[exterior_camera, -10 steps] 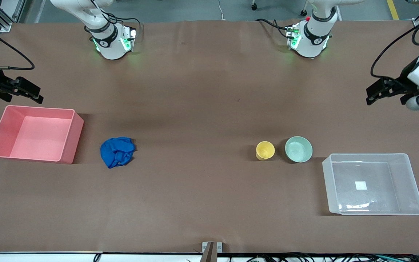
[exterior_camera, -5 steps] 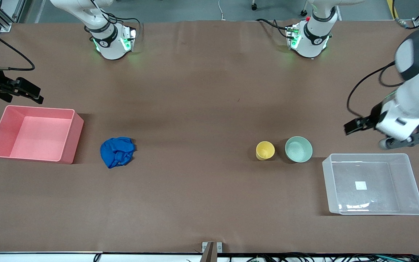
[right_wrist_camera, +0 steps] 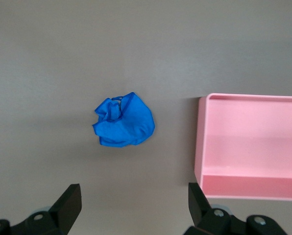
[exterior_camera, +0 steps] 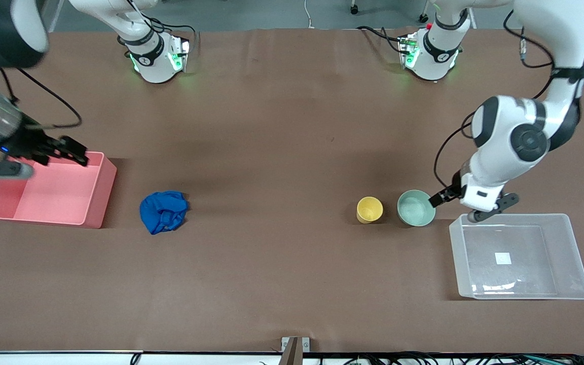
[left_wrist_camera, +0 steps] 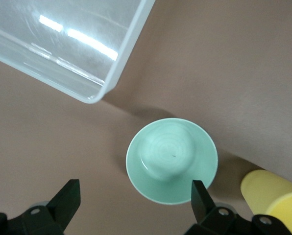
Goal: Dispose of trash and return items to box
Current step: 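Grasp the green bowl with the left gripper while the right gripper reaches the cloth, then carry the bowl into the clear box while the right gripper grasps the cloth, then release the bowl in the box while the right gripper drops the cloth in the bin, then move the left gripper to the yellow cup and grasp it, then lift the yellow cup with the left gripper and carry it over the bowl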
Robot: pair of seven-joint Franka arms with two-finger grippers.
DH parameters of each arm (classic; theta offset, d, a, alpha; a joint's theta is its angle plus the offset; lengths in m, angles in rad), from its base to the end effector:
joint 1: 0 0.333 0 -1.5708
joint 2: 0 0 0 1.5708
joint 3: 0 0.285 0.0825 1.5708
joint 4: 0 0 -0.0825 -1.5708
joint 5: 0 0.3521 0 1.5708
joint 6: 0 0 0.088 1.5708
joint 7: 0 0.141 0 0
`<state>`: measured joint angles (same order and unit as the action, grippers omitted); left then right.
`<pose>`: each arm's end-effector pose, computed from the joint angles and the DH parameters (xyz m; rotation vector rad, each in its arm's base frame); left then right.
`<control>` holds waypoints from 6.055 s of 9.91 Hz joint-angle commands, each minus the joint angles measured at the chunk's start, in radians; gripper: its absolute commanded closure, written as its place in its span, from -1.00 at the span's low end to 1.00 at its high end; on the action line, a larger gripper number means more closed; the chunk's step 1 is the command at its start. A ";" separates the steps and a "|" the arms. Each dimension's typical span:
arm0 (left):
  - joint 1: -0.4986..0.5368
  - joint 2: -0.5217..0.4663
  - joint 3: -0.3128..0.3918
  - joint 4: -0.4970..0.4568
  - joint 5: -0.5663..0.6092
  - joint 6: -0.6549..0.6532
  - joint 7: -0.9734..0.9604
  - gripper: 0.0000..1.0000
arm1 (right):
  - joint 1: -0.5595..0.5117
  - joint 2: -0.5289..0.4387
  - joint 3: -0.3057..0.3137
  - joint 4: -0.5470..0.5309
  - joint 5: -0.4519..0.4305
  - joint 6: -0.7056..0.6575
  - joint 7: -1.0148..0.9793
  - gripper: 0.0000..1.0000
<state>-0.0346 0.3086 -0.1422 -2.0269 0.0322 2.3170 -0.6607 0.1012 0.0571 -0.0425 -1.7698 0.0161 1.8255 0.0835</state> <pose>0.5535 -0.0971 0.2543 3.0442 0.7259 -0.0340 0.5469 0.0343 0.4624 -3.1282 0.0450 0.0036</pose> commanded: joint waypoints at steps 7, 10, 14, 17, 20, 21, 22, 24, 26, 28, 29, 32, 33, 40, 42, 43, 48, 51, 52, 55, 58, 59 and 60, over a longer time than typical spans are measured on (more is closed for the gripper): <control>0.010 0.176 0.003 -0.078 0.020 0.200 -0.057 0.56 | 0.106 0.272 0.000 -0.243 -0.005 0.457 0.007 -0.92; 0.013 0.138 0.001 -0.041 0.020 0.186 -0.053 0.99 | 0.107 0.358 0.000 -0.247 -0.012 0.509 -0.014 -0.87; 0.042 0.101 0.012 0.188 0.020 -0.020 0.034 0.99 | 0.106 0.392 0.000 -0.309 -0.013 0.636 -0.077 -0.57; 0.165 0.144 0.010 0.364 0.022 -0.133 0.334 0.99 | 0.106 0.405 0.000 -0.322 -0.013 0.637 -0.090 0.40; 0.260 0.303 0.010 0.523 0.022 -0.131 0.625 0.99 | 0.100 0.405 0.000 -0.327 -0.013 0.637 -0.090 0.93; 0.266 0.355 0.010 0.552 0.020 -0.131 0.680 0.99 | 0.098 0.405 0.000 -0.327 -0.013 0.637 -0.090 0.98; 0.266 0.409 0.019 0.594 0.022 -0.130 0.725 0.99 | 0.097 0.405 0.000 -0.327 -0.013 0.635 -0.090 0.98; 0.263 0.475 0.058 0.632 0.020 -0.128 0.779 0.99 | 0.095 0.392 -0.005 -0.326 -0.013 0.623 -0.090 0.99; 0.265 0.520 0.064 0.640 0.018 -0.117 0.803 0.81 | 0.083 0.357 -0.007 -0.312 -0.015 0.571 -0.090 0.99; 0.268 0.506 0.062 0.646 0.015 -0.116 0.799 -0.70 | 0.065 0.313 -0.008 -0.269 -0.015 0.493 -0.087 0.99; 0.272 0.470 0.061 0.646 0.017 -0.125 0.799 -1.00 | 0.052 0.285 -0.008 -0.234 -0.015 0.422 -0.088 0.99; 0.196 0.329 0.052 0.634 0.020 -0.256 0.668 -1.00 | -0.003 0.132 -0.008 -0.204 -0.027 0.261 -0.087 0.99; 0.152 0.289 0.050 0.623 0.020 -0.330 0.576 -1.00 | -0.024 0.091 -0.008 -0.206 -0.042 0.227 -0.090 0.99; -0.091 0.161 -0.037 0.316 0.022 -0.219 -0.046 -1.00 | -0.290 0.082 -0.007 -0.273 -0.094 0.308 -0.266 0.98; -0.151 0.165 -0.039 0.217 0.020 -0.072 -0.158 -1.00 | -0.388 0.131 -0.005 -0.357 -0.094 0.475 -0.379 0.96; -0.178 0.171 -0.039 0.196 0.020 -0.039 -0.204 -0.94 | -0.421 0.150 -0.005 -0.390 -0.094 0.520 -0.405 0.91; -0.215 0.245 -0.039 0.151 0.020 0.103 -0.275 0.38 | -0.411 0.142 0.000 -0.363 -0.093 0.453 -0.395 -1.00; -0.212 0.236 -0.040 0.169 0.020 0.110 -0.274 1.00 | -0.333 0.103 0.001 -0.188 -0.094 0.215 -0.309 -1.00; -0.206 0.222 -0.039 0.184 0.020 0.096 -0.269 1.00 | -0.315 0.075 0.003 -0.153 -0.093 0.178 -0.303 -1.00; -0.136 0.158 -0.027 0.304 0.022 -0.075 -0.165 1.00 | -0.216 -0.041 0.004 -0.131 -0.091 0.163 -0.297 -1.00; 0.011 0.133 -0.027 0.416 0.022 -0.202 0.132 1.00 | -0.098 -0.150 0.004 -0.123 -0.093 0.011 -0.122 -1.00; 0.071 0.135 -0.027 0.421 0.022 -0.202 0.254 1.00 | -0.077 -0.160 0.006 -0.075 -0.093 -0.062 -0.101 -1.00; 0.131 0.142 -0.027 0.422 0.023 -0.200 0.386 1.00 | -0.064 -0.151 0.004 0.016 -0.091 -0.154 -0.094 -1.00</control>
<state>0.0405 0.4170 -0.1611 -1.6039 0.0399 2.1231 -0.3940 0.0202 -0.0887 -0.0305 -1.8352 -0.0636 1.7581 -0.0375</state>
